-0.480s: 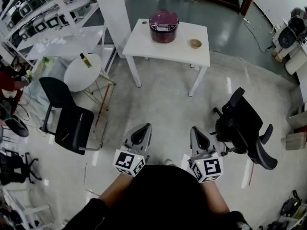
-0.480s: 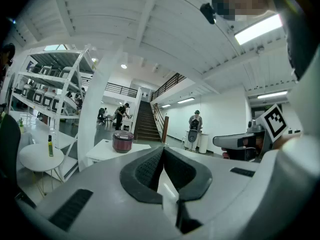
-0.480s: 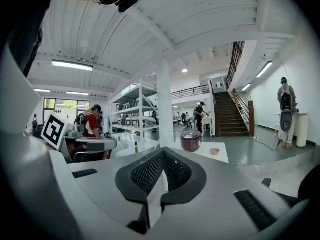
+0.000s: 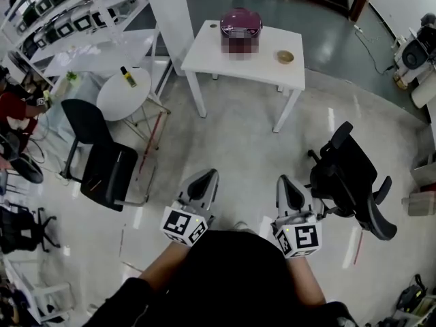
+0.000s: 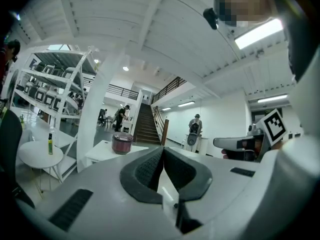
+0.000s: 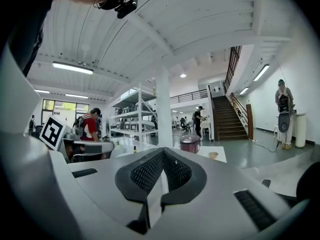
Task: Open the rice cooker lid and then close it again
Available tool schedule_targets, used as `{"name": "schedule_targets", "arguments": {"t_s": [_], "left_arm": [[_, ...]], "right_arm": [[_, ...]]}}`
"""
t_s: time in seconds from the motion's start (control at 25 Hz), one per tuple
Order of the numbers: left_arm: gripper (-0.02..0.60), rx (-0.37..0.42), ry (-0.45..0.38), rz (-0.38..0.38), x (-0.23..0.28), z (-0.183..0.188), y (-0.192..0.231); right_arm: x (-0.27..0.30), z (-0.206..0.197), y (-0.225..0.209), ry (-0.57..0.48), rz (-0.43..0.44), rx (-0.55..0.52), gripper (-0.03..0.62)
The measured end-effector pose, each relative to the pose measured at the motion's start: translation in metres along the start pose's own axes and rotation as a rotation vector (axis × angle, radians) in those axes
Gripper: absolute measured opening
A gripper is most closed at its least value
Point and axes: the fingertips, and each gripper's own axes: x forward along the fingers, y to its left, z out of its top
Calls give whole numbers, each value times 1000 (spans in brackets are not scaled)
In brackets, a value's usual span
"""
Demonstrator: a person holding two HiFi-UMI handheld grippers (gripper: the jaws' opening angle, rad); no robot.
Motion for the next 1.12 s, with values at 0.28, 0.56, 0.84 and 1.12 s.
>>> {"name": "schedule_targets", "arguments": {"t_s": [0.28, 0.56, 0.84, 1.12], "left_arm": [[3, -11, -19, 16, -2, 1, -1], [122, -9, -1, -22, 4, -8, 0], [205, -26, 15, -17, 8, -13, 4], [209, -33, 45, -21, 17, -25, -8]], "right_arm": [[-8, 7, 0, -34, 20, 46, -6], [-7, -3, -15, 5, -10, 41, 123], [-7, -15, -23, 52, 6, 45, 173], [-13, -27, -31, 64, 46, 66, 173]]}}
